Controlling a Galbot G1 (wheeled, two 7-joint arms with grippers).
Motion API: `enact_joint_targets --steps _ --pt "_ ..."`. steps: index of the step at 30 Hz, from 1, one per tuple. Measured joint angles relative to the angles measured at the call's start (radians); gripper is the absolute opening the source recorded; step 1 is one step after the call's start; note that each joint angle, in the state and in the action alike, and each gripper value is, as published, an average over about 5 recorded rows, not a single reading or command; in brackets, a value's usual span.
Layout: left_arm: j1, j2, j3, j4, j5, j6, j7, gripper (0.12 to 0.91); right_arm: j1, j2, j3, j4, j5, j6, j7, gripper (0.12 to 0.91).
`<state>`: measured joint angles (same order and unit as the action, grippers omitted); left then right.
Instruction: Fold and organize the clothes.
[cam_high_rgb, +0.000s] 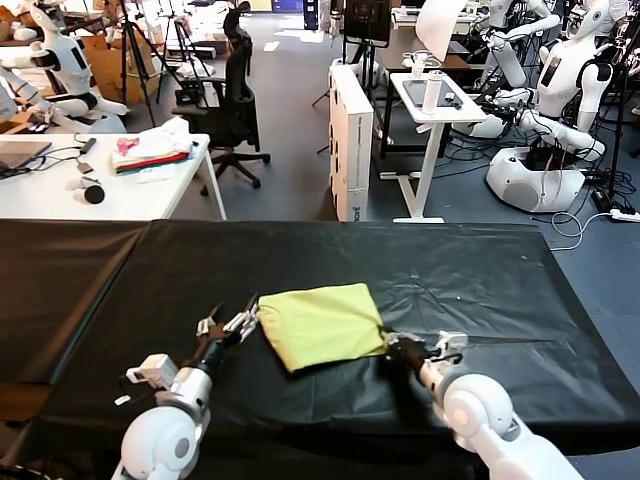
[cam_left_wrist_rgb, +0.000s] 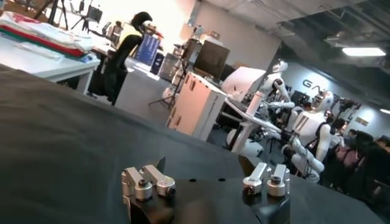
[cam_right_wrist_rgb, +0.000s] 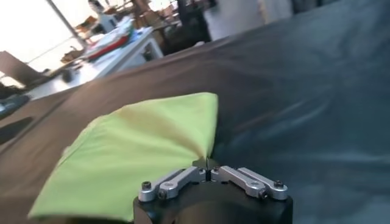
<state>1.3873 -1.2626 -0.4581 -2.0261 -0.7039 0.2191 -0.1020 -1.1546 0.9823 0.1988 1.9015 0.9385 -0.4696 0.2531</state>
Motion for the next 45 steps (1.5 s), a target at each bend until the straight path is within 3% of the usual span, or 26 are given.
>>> enact_joint_targets --steps 4,9,12,23,28,31,36,40,42,45 --pt "-0.001 -0.005 -0.005 0.003 0.000 -0.003 0.002 0.907 -0.045 -0.012 0.052 0.016 -0.007 0.005 0.006 0.140" --pt "0.006 -0.011 -0.013 0.003 0.002 -0.008 0.004 0.907 -0.105 -0.009 0.108 0.049 -0.026 0.047 0.083 0.140" --pt "0.013 -0.014 -0.017 0.005 0.003 -0.014 0.008 0.907 -0.142 0.000 0.143 0.064 -0.049 0.068 0.105 0.140" --pt "0.016 -0.026 -0.012 0.009 0.009 -0.021 0.012 0.907 -0.229 -0.007 0.254 0.070 -0.061 0.083 0.081 0.140" --pt "0.018 -0.028 -0.011 0.009 0.014 -0.024 0.014 0.907 -0.250 -0.024 0.284 0.075 -0.062 0.078 0.023 0.147" --pt "0.019 -0.028 -0.010 0.008 0.021 -0.026 0.016 0.907 -0.267 -0.038 0.298 0.087 -0.080 0.089 -0.029 0.248" --pt "0.024 -0.025 -0.008 0.005 0.036 -0.030 0.017 0.907 -0.302 -0.063 0.327 0.106 -0.121 0.153 -0.068 0.566" --pt "0.034 -0.015 -0.008 0.002 0.067 -0.043 0.017 0.907 -0.343 -0.081 0.355 0.108 -0.203 0.243 -0.100 0.799" --pt "0.042 -0.006 -0.009 -0.003 0.101 -0.056 0.020 0.907 -0.370 -0.081 0.372 0.103 -0.263 0.313 -0.114 0.871" --pt "0.057 0.012 -0.017 -0.015 0.169 -0.084 0.025 0.907 -0.412 -0.072 0.398 0.092 -0.362 0.441 -0.122 0.902"
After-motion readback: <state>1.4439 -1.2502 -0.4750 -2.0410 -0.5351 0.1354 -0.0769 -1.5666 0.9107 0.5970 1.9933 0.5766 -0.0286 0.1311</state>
